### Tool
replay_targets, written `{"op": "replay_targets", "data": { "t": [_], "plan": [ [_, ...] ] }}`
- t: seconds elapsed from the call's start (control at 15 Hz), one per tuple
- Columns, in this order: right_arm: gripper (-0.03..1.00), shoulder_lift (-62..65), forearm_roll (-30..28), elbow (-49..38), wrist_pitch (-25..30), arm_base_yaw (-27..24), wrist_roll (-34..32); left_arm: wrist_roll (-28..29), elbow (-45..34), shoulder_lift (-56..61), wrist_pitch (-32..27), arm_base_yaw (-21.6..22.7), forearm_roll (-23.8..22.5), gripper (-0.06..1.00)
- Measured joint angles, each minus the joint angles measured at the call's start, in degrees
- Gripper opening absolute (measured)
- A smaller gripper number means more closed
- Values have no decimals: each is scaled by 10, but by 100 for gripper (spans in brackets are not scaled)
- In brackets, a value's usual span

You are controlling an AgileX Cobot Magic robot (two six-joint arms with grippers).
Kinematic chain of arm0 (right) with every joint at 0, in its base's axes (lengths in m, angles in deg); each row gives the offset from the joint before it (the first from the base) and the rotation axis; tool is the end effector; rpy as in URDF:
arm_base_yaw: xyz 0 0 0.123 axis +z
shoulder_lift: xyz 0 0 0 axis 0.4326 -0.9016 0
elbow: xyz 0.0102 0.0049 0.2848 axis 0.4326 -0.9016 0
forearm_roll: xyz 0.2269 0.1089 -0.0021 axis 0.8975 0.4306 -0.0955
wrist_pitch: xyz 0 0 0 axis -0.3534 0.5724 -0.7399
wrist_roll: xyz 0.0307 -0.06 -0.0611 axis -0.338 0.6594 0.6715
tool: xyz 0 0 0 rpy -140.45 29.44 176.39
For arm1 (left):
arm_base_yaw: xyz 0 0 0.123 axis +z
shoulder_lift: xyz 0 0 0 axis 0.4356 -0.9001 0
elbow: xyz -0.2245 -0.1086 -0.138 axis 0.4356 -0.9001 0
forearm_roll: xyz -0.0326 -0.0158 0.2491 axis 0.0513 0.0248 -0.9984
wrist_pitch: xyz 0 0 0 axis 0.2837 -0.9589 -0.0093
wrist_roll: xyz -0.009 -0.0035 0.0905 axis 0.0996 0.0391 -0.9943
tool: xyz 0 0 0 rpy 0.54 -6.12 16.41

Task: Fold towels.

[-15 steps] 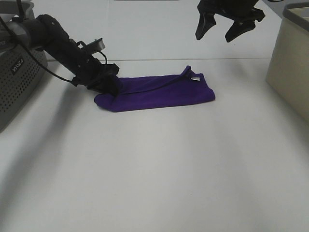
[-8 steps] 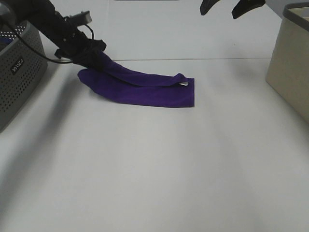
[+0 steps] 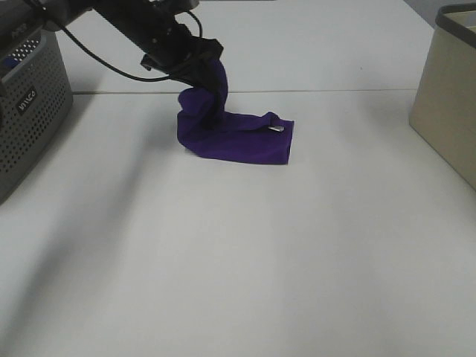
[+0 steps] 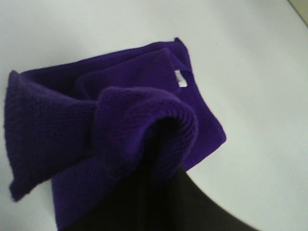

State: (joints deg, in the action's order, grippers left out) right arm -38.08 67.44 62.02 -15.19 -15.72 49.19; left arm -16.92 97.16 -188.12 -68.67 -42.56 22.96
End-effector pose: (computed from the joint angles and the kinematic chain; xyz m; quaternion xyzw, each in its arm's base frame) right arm 0.4585 0.1090 0.3737 -0.1152 0.9235 0.1836 0.3164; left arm 0.5198 -0.2026 0.1878 0.2199 0.9102 -0.2729 0.2208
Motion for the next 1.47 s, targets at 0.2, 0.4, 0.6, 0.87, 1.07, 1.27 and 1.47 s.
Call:
{"op": "replay_targets", "data": {
  "t": [0.2,0.4,0.6,0.87,1.07,1.27,1.47],
  "plan": [
    [85,2,1,0,0,0,0,8,0,-27,55,-43,7,3],
    [85,4,1,0,0,0,0,10,0,-37,86,-55,32,5],
    [85,4,1,0,0,0,0,10,0,-45,125,-64,51,16],
    [85,4,1,0,0,0,0,10,0,-49,136,-73,109,69],
    [85,4,1,0,0,0,1,8,31,-49,87,-64,104,71],
    [85,10,-13,0,1,0,1,42,109,-41,-2,-31,40,71],
    [85,36,-43,0,1,0,1,111,187,-13,-33,-1,-127,71]
  ]
}}
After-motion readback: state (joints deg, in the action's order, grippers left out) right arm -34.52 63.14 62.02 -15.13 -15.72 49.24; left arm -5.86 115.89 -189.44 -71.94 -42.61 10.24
